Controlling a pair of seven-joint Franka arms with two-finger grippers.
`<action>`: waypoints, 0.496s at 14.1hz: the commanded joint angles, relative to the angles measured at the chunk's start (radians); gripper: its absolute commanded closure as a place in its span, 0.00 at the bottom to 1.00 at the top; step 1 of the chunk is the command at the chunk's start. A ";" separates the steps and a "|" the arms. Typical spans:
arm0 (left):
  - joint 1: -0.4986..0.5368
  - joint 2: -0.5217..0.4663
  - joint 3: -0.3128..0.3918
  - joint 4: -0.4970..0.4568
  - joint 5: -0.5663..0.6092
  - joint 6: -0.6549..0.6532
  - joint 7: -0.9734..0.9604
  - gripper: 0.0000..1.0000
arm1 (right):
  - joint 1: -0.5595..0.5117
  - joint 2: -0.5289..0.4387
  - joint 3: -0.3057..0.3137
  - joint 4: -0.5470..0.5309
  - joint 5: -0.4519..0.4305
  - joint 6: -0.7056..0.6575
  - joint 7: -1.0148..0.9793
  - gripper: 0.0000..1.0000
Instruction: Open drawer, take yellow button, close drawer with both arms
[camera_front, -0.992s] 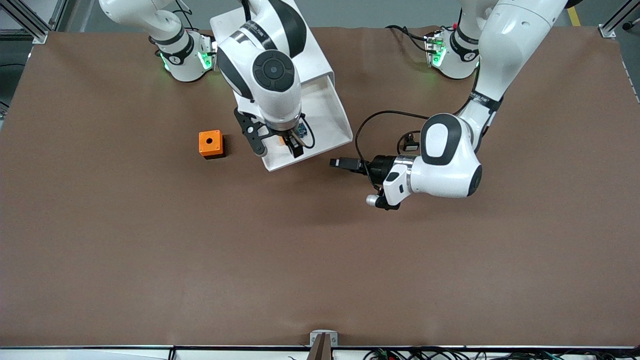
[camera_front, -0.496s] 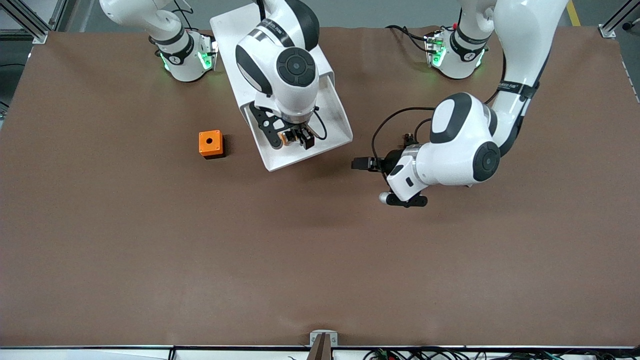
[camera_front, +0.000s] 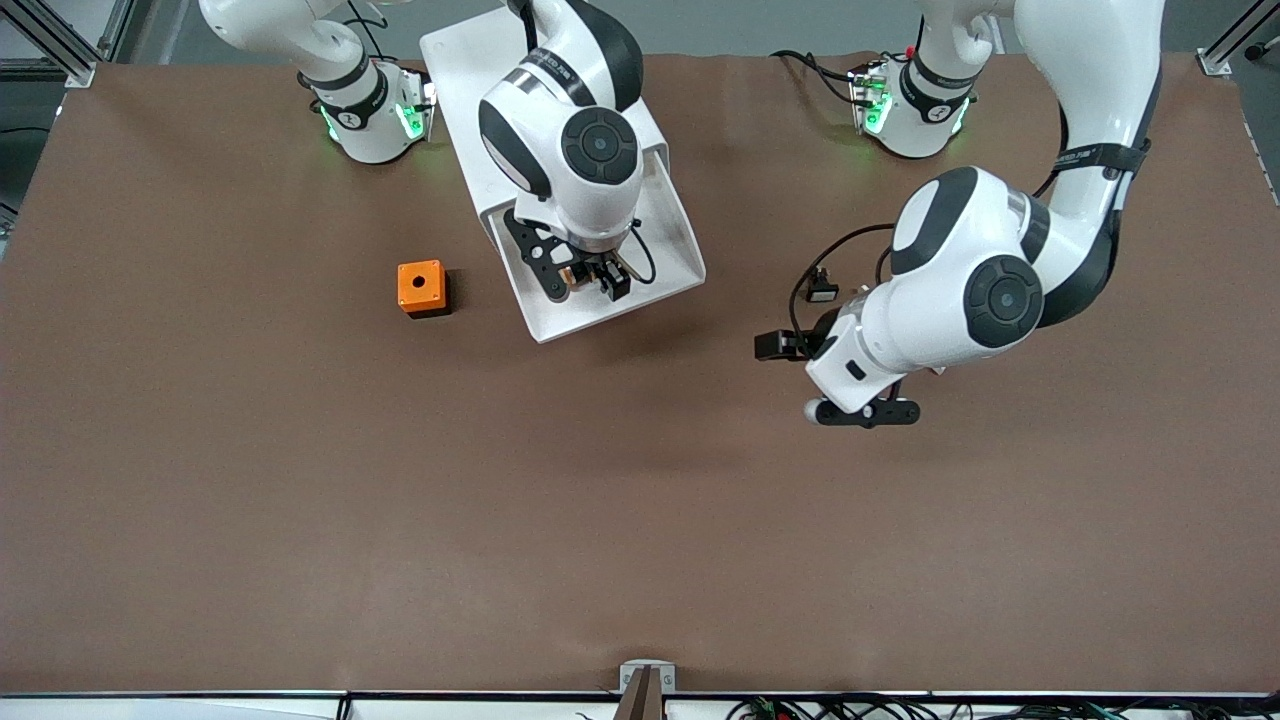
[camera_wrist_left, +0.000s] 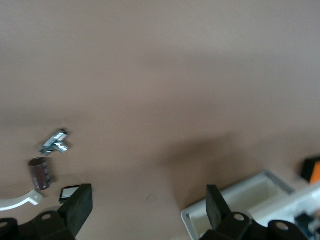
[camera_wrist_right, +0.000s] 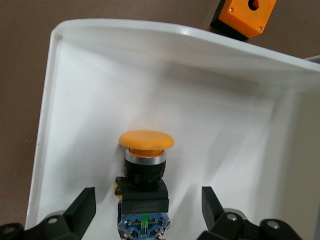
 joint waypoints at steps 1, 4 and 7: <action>0.000 -0.018 0.001 0.015 0.074 -0.027 -0.122 0.00 | 0.005 -0.003 -0.005 0.003 0.005 -0.003 0.012 0.52; -0.003 -0.015 0.003 0.018 0.124 -0.021 -0.229 0.00 | 0.002 -0.003 -0.005 0.007 0.005 -0.003 0.010 0.82; -0.019 -0.012 -0.008 0.018 0.220 -0.010 -0.340 0.00 | -0.004 -0.004 -0.005 0.030 0.005 -0.007 0.010 0.83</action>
